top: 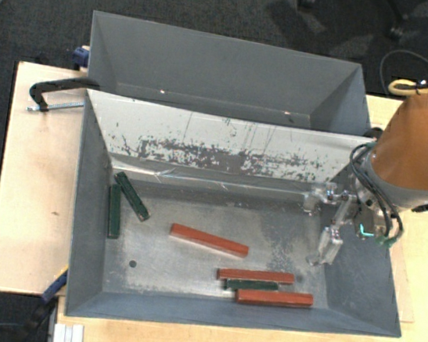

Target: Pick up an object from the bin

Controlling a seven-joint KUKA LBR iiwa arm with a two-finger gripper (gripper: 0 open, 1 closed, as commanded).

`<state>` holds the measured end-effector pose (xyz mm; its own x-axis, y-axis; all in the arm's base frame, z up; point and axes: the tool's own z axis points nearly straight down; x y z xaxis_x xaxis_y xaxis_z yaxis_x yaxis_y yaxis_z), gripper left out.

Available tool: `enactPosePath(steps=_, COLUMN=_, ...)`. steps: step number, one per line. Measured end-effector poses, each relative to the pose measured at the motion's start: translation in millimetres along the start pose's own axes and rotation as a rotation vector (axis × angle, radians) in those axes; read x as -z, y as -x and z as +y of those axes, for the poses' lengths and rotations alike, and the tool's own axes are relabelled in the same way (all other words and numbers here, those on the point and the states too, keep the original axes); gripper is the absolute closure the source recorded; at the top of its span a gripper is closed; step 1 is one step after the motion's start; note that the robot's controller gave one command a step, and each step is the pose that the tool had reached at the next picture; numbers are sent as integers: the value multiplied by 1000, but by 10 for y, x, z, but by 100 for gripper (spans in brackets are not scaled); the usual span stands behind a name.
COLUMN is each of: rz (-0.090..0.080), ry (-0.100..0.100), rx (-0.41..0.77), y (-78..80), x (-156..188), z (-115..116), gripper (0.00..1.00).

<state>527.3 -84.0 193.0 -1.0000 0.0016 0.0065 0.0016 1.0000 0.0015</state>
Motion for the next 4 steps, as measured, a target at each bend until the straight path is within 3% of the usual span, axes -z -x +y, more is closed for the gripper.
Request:
enactPosePath(steps=1, rz=-2, ry=1, rx=214, y=-337, x=-829, z=430, gripper=0)
enactPosePath(steps=2, rz=-7, ry=1, rx=199, y=-98, x=-1243, z=1020, gripper=0)
enactPosePath(steps=3, rz=-5, ry=0, rx=195, y=-97, x=-1203, z=988, gripper=100)
enactPosePath(steps=4, rz=-21, ry=-2, rx=261, y=93, x=538, z=1194, gripper=100)
